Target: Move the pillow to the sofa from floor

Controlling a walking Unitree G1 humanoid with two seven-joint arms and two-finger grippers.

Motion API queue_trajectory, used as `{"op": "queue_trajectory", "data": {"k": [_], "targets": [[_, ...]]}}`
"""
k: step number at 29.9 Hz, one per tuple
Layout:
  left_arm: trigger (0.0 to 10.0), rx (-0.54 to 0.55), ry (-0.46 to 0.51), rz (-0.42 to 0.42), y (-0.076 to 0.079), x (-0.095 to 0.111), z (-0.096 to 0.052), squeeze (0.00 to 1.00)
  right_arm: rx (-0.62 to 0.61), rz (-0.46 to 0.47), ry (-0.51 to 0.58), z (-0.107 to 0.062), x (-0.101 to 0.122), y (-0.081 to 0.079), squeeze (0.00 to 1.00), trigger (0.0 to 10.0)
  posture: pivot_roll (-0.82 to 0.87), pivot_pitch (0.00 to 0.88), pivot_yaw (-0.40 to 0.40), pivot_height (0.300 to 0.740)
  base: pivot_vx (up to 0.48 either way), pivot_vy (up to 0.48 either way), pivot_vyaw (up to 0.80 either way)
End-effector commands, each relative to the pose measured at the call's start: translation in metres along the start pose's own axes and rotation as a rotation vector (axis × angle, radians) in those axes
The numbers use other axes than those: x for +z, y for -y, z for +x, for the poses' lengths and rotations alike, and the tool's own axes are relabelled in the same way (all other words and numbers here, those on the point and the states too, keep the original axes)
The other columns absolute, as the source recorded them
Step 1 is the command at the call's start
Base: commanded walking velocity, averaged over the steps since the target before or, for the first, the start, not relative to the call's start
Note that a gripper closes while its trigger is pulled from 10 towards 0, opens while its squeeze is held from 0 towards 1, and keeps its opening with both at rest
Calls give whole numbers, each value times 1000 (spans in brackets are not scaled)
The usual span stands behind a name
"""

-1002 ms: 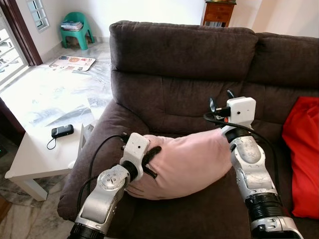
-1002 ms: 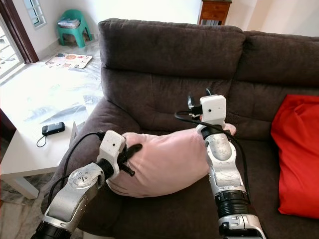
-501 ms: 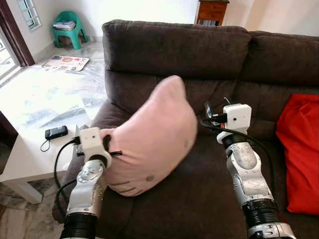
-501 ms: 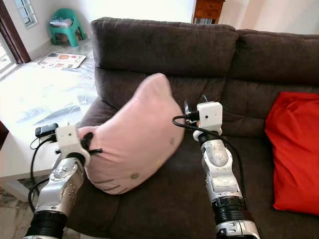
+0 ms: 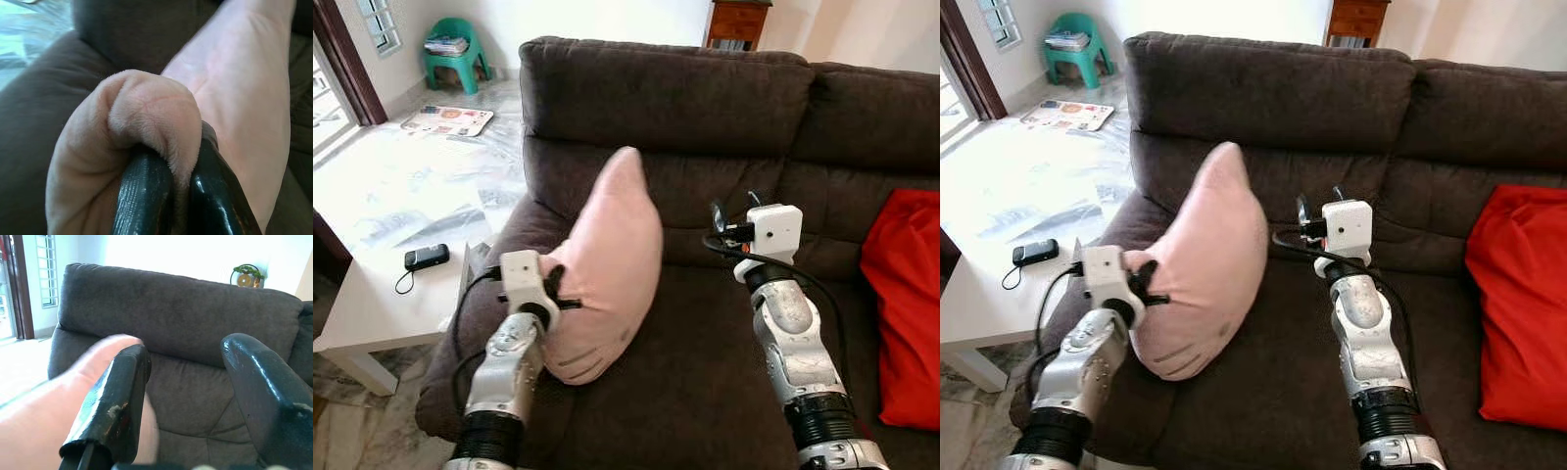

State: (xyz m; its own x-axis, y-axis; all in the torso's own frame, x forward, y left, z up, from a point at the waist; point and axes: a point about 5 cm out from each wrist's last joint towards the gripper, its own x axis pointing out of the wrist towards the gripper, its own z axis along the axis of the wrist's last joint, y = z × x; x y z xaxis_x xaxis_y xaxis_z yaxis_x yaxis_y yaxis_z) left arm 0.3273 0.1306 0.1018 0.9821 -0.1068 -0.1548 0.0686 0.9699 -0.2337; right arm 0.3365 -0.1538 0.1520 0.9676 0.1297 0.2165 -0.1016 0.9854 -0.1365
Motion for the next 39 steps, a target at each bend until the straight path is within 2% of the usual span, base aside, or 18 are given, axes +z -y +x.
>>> {"op": "queue_trajectory", "data": {"k": [1, 5, 8, 12, 14, 17, 18, 20, 22, 24, 26, 32, 39], "targets": [[10000, 1, 22, -21, -1, 6, 4, 0, -11, 6, 9, -1, 3, 1, 0, 10000, -7, 3, -53, 740, 0, 0, 0], [10000, -8, 58, -59, 0, 20, 11, 0, -14, 8, 11, -1, 3, 0, 0, 10000, -7, 5, -53, 740, 0, 0, 0], [10000, 15, 116, -137, 1, 42, 25, 0, -18, 11, 12, -1, 3, 0, 0, 10000, -5, 4, -52, 740, 0, 0, 0], [10000, 26, 125, -180, 4, 51, 32, 0, -22, 18, 18, -1, 4, 0, 0, 10000, -8, 5, -51, 740, 0, 0, 0], [10000, 2, 118, -214, 13, 56, 38, 0, -23, 17, 20, -1, 5, 0, 0, 10000, -11, 5, -48, 740, 0, 0, 0], [10000, -58, 94, -209, 23, 55, 40, 0, -27, 18, 20, -1, 5, 0, 0, 10000, -13, 5, -48, 740, 0, 0, 0], [10000, -116, 61, -182, 29, 50, 41, 0, -30, 21, 23, -2, 5, 1, 0, 10000, -16, 5, -46, 740, 0, 0, 0], [10000, -155, 36, -118, 31, 41, 37, 0, -27, 22, 20, -2, 4, 0, 0, 10000, -15, 5, -46, 740, 0, 0, 0], [10000, -146, 11, -67, 24, 26, 31, 0, -19, 22, 10, -4, 2, -2, 0, 10000, -14, 5, -47, 740, 0, 0, 0], [10000, -114, 5, -43, 17, 20, 28, 0, -17, 22, 6, -5, 1, -3, 0, 10000, -13, 6, -47, 740, 0, 0, 0], [10000, -74, -3, -56, 8, 16, 24, 0, -19, 24, 4, -5, 0, -3, 0, 10000, -10, 6, -48, 740, 0, 0, 0], [10000, -8, -17, -94, -6, 12, 19, 0, -5, 29, 1, -4, 0, -7, 0, 10000, -1, 4, -52, 740, 0, 0, 0], [10000, 99, 29, -103, -28, 11, 11, 0, 3, 36, 0, -5, 0, -10, 0, 10000, -5, 3, -52, 740, 0, 0, 0]]}}
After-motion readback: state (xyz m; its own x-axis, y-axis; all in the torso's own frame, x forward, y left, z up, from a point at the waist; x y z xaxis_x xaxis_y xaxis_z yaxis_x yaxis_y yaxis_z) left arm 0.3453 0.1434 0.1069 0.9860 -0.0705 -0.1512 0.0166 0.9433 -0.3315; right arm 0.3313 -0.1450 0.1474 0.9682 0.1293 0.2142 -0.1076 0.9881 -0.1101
